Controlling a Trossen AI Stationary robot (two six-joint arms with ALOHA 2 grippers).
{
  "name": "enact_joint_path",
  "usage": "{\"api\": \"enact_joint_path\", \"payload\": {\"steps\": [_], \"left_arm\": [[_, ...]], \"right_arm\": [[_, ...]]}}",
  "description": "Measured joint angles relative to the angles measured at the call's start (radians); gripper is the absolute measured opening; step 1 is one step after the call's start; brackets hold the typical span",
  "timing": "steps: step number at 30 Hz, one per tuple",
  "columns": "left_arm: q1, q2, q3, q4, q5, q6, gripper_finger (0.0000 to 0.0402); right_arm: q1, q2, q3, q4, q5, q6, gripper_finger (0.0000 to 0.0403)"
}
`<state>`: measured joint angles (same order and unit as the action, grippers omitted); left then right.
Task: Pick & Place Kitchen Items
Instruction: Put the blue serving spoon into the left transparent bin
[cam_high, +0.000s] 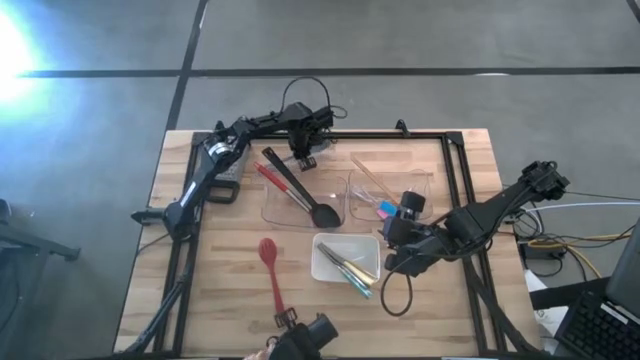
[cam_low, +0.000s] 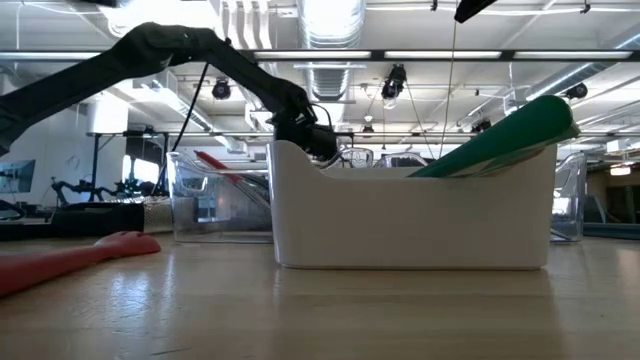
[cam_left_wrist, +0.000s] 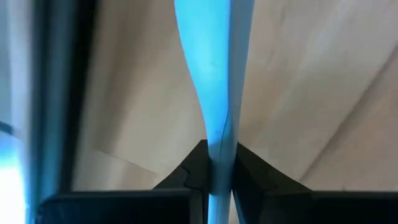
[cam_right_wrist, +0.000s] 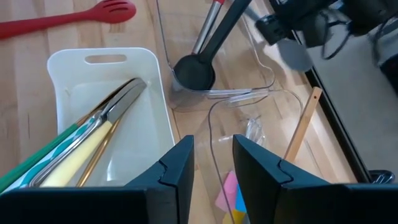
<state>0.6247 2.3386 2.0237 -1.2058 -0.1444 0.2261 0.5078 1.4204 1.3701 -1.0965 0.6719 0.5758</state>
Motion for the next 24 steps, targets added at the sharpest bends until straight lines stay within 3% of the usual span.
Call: {"api": "enact_joint_path", "payload": {"steps": [8, 14, 19, 24], "left_arm": [[-0.001, -0.080, 0.172, -0.047, -0.045, 0.134, 0.0041], [-0.050, -0.171, 0.333, -0.080, -0.312, 0.256, 0.0041], [-0.148, -0.343, 0.293, -0.039, -0.439, 0.382, 0.0041], [-0.269, -0.497, 0.242, -0.067, -0.431, 0.347, 0.0041]], "right_arm": [[0.000, 0.000, 0.000, 0.001, -0.030, 0.001, 0.0088], [0.000, 0.000, 0.000, 0.000, -0.029, 0.000, 0.0079], [0.000, 0.000, 0.000, 0.000, -0.025, 0.000, 0.0078], [0.000, 0.000, 0.000, 0.000, -0.020, 0.000, 0.0086]]}}
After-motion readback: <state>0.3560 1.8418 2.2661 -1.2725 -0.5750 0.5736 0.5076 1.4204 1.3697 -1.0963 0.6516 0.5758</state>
